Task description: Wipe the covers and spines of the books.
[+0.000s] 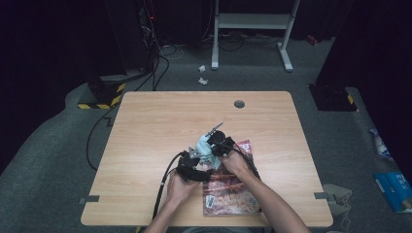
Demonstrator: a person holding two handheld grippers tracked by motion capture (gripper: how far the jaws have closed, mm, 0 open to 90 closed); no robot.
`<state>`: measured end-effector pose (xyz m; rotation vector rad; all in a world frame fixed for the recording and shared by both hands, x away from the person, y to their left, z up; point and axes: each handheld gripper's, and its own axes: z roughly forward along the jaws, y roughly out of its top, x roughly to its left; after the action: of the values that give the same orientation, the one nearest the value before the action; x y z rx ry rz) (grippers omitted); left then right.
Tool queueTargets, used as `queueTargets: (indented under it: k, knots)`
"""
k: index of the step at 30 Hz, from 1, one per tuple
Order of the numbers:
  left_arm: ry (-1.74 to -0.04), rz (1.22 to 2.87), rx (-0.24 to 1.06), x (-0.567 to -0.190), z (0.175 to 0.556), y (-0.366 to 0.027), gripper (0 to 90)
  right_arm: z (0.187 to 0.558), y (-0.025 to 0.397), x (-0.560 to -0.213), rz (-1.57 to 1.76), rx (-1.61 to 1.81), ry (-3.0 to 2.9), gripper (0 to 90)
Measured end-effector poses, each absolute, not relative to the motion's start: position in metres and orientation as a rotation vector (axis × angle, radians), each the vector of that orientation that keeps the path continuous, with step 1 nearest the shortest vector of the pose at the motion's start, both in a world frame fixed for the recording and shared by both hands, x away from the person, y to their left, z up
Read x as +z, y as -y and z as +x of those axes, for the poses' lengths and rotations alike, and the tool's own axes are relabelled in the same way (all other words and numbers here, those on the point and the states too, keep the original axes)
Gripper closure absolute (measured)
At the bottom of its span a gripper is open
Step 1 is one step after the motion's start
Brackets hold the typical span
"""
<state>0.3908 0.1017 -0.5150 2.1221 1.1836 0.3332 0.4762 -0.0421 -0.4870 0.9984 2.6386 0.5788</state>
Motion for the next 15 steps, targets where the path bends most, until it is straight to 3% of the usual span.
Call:
queueTargets:
  k: [5, 15]
  knots:
    - [-1.228, 2.079, 0.319, -0.51, 0.382, -0.125, 23.2, 0.464, 0.035, -0.486, 0.894, 0.563, -2.686, 84.1]
    - [-1.312, 1.989, 0.344, -0.501, 0.378, -0.155, 23.8, 0.419, 0.04, -0.487, 0.776, 0.647, -2.771, 84.1]
